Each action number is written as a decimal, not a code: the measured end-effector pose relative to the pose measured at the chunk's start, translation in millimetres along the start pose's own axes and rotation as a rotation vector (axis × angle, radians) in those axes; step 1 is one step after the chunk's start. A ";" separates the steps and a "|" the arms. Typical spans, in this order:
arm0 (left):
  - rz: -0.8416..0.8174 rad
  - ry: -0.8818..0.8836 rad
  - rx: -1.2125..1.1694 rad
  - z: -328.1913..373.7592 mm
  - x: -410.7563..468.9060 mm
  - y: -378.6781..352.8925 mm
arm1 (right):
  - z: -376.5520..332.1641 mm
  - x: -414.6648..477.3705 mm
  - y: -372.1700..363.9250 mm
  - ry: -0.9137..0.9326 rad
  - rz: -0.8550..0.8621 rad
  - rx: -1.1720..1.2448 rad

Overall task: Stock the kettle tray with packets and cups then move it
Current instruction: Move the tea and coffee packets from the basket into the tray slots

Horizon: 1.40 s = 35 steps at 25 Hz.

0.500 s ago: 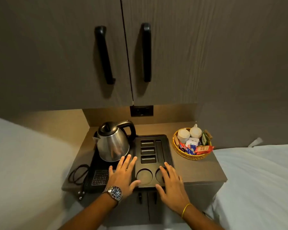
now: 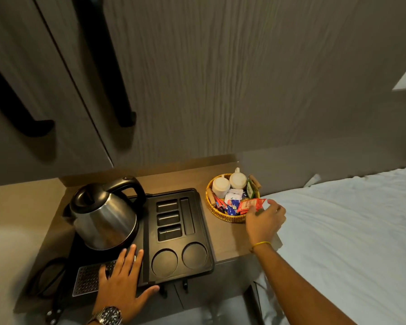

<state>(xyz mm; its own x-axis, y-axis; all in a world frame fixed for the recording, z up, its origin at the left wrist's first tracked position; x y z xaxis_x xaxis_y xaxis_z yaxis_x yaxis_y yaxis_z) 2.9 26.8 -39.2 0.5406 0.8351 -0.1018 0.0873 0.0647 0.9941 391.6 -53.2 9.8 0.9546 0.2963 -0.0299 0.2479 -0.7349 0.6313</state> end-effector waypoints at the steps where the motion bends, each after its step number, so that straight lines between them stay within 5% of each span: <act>1: -0.006 0.005 -0.006 1.4 0.6 2.0 | -3.6 12.5 2.6 -0.100 0.013 0.045; 7: -0.014 0.027 -0.016 3.0 -1.8 11.3 | -12.5 28.6 -16.6 -0.190 -0.117 0.079; 16: -0.085 0.030 -0.047 0.5 -5.6 10.9 | -23.0 29.8 -20.2 -0.213 -0.037 0.174; 21: -0.102 0.040 -0.049 -0.5 -4.8 9.3 | -56.2 -11.7 -13.0 0.055 -0.047 0.254; 27: -0.135 0.048 -0.066 -4.2 -5.8 1.0 | -149.7 -63.9 -94.4 0.670 -0.609 -0.056; 31: -0.150 0.045 -0.090 -5.3 -3.7 -4.0 | -173.1 -68.6 -150.8 0.860 -0.812 -0.515; 35: -0.145 0.040 -0.094 -4.7 -1.3 -9.6 | -158.7 -69.1 -174.2 0.834 -0.959 -0.590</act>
<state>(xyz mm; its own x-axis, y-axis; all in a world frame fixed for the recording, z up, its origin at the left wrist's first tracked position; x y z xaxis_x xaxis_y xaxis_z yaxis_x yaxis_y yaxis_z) -2.6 27.7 -48.4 0.4944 0.8341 -0.2447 0.0820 0.2355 0.9684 256.2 151.1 24.9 0.0255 0.9542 -0.2979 0.4356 0.2576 0.8625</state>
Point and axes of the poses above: each hand's wrist, its own x-axis towards the middle knuckle, its own y-axis out of the back of the hand, z = x × y, the point moved 2 cm from there along x, towards the middle knuckle, and after that the axes turned 3 degrees about -z, right-handed, at the moved point
